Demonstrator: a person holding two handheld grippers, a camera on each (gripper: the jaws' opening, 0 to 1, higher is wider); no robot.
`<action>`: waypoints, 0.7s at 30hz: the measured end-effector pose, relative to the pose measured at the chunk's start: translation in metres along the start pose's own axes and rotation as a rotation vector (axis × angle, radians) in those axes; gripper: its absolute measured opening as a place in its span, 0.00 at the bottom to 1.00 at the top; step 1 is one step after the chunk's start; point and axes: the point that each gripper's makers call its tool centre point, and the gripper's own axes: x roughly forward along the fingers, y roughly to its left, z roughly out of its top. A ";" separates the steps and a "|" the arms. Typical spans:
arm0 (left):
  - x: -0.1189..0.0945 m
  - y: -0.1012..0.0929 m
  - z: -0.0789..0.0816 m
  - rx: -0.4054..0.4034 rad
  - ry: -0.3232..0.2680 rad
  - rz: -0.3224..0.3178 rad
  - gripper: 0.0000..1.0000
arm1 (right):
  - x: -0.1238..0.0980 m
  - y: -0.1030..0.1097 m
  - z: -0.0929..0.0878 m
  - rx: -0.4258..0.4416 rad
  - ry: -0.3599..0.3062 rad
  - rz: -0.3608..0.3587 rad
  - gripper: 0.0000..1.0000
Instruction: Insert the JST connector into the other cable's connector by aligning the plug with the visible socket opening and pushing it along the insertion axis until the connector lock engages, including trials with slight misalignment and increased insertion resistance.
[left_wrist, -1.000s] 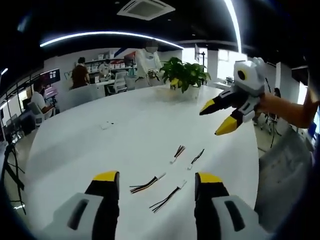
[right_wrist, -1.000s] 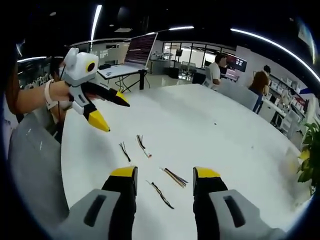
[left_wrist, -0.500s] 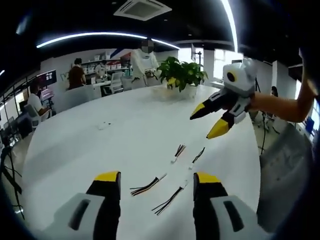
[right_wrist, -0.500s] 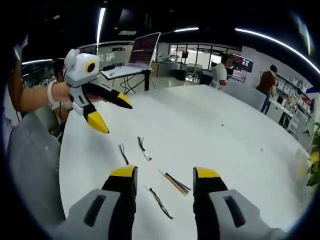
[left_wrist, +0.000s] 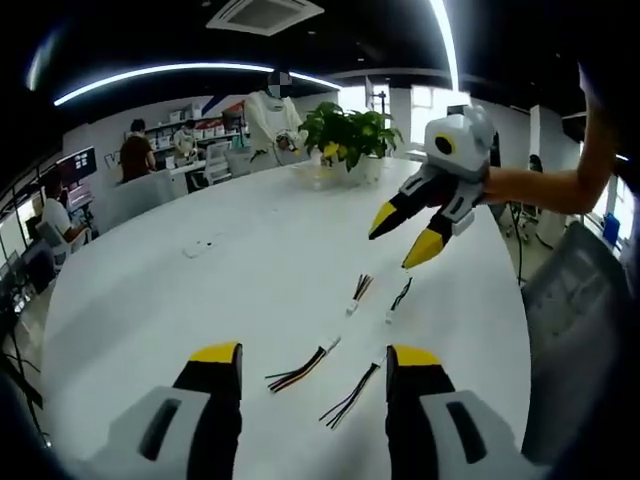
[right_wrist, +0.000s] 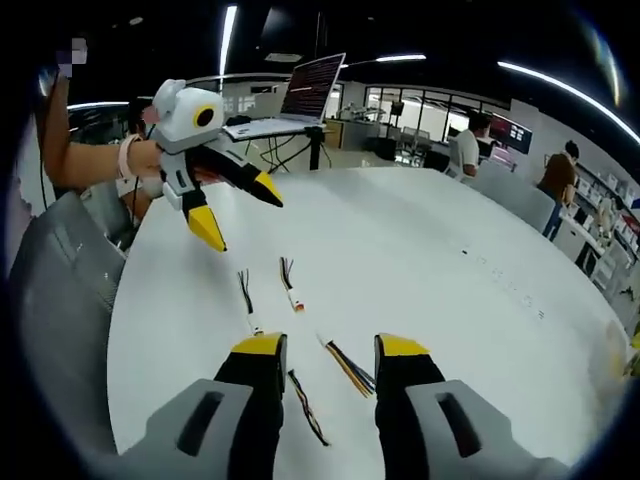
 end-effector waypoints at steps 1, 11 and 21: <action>0.000 0.000 0.001 0.008 0.000 -0.002 0.55 | 0.003 -0.001 -0.001 0.003 0.000 0.009 0.34; 0.017 -0.012 -0.002 -0.036 -0.028 -0.074 0.50 | 0.016 0.002 -0.008 -0.024 0.018 0.046 0.32; 0.030 -0.004 -0.019 -0.044 -0.006 -0.101 0.43 | 0.022 0.002 -0.015 -0.046 0.007 0.101 0.30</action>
